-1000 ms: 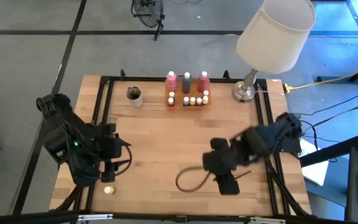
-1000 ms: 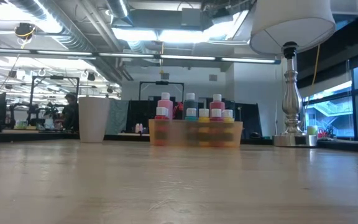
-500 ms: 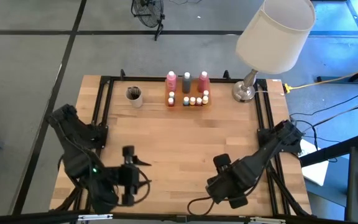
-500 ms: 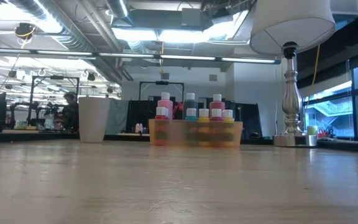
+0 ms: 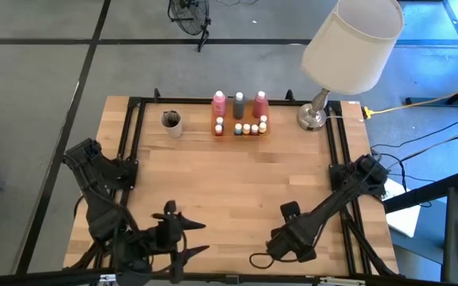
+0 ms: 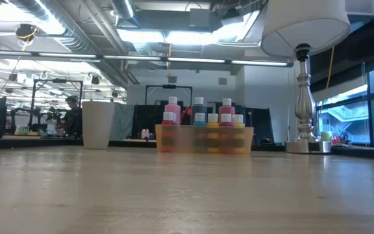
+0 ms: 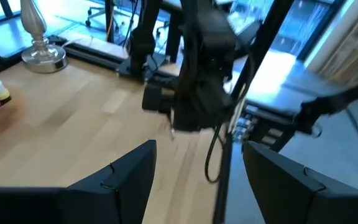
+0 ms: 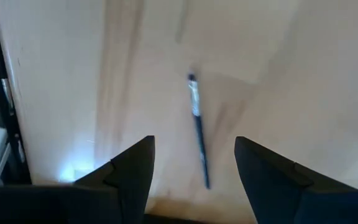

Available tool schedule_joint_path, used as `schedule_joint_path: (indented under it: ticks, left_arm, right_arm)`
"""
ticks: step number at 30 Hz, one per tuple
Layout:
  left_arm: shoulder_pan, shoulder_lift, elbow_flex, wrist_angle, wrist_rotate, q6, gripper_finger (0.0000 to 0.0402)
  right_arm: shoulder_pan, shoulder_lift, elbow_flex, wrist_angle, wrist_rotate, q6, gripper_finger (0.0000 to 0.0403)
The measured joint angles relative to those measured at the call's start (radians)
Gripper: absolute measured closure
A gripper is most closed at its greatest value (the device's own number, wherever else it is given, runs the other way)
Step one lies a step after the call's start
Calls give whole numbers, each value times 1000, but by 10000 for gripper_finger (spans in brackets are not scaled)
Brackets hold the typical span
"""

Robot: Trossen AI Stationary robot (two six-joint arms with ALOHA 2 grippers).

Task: Pick & Place Paint Supplies
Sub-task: Put the silver paint brush into the white cup

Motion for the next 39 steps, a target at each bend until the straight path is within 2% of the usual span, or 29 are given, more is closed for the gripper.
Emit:
schedule_joint_path:
  ticks: [6,13,20,29,39]
  left_arm:
    - [-13,8,0,76,-72,0,164]
    - [-13,31,0,105,-102,-12,164]
    - [-13,38,0,99,-77,0,164]
    - [-13,38,0,99,-76,32,164]
    - [-12,38,0,100,-76,30,164]
  right_arm:
    - [31,0,-45,54,-14,-3,177]
    - [53,0,-45,160,66,-68,177]
    - [51,-1,-55,210,124,-83,176]
    - [51,0,-142,244,117,-92,176]
    - [51,-1,-230,380,119,-101,176]
